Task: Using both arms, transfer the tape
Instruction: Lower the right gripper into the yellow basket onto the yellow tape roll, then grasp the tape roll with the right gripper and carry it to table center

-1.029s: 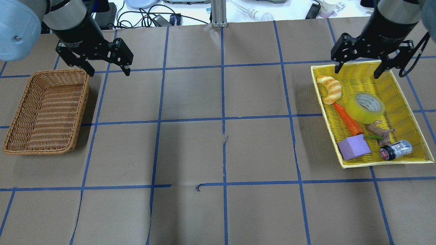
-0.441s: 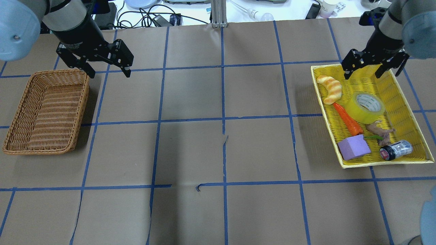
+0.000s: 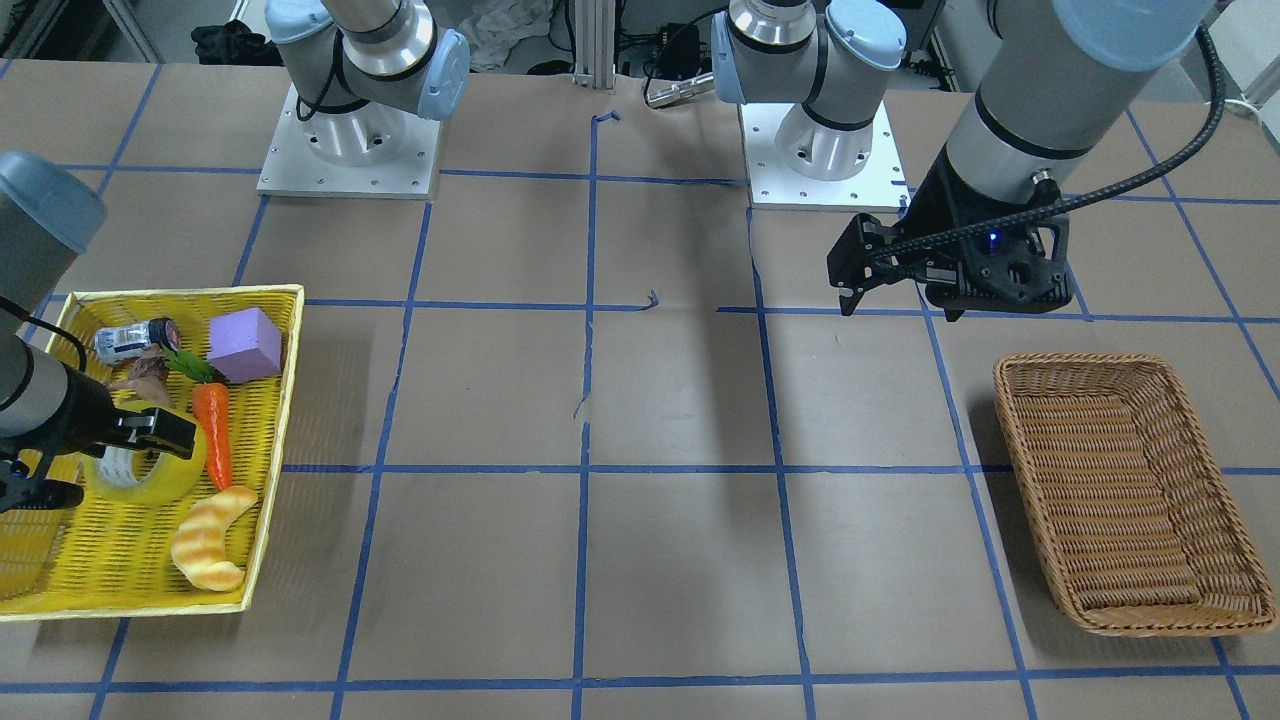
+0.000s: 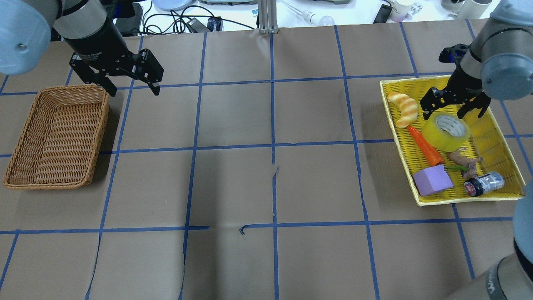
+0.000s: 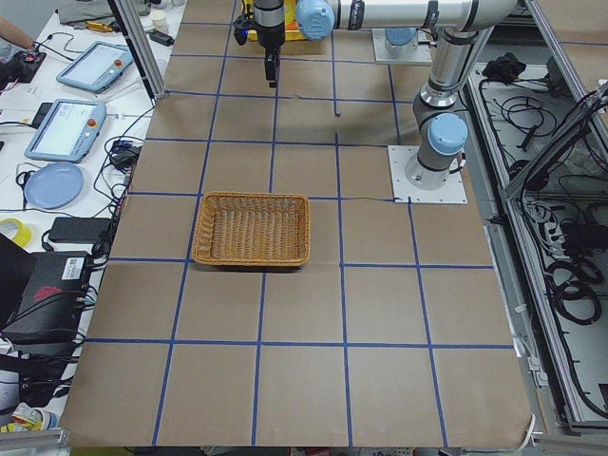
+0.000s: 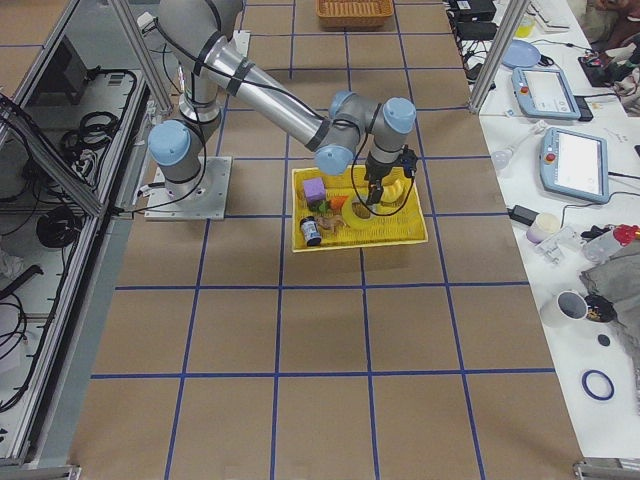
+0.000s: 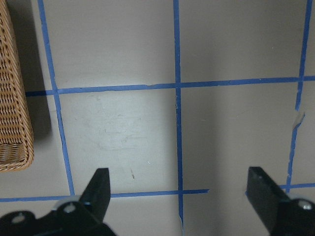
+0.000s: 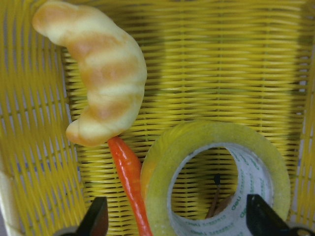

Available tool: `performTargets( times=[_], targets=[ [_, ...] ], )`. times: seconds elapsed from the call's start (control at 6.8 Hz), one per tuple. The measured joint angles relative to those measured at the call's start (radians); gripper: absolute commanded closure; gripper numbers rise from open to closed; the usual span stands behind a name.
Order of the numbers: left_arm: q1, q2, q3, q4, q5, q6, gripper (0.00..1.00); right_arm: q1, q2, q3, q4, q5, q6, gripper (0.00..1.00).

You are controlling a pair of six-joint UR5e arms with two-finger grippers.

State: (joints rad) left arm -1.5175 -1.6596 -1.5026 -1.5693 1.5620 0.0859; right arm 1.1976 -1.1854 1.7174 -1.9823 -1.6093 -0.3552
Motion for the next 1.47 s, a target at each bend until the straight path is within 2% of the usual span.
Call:
performTargets(
  times=[0.15,0.29,0.44,1.03,1.32,1.47],
  targets=[
    [0.0,-0.002,0.0,0.0,-0.002,0.0,0.0,-0.002,0.023,0.007,-0.005,-0.001,0.001,0.32],
    [0.0,-0.003,-0.001,0.0,-0.002,0.0,0.0,-0.002,0.038,0.009,-0.006,0.004,0.011,0.71],
    [0.0,-0.003,-0.001,0.0,-0.003,0.0,0.0,-0.003,0.044,0.009,-0.006,0.011,0.044,0.98],
    [0.0,-0.003,-0.001,0.0,-0.006,0.0,0.0,-0.001,0.032,-0.037,0.007,0.024,0.12,1.0],
    [0.0,-0.003,-0.001,0.0,-0.007,0.0,0.0,0.034,-0.024,-0.134,0.104,0.04,0.199,1.0],
    [0.0,-0.003,-0.001,0.0,-0.008,0.0,0.0,0.093,-0.052,-0.167,0.148,0.073,0.299,1.0]
  ],
)
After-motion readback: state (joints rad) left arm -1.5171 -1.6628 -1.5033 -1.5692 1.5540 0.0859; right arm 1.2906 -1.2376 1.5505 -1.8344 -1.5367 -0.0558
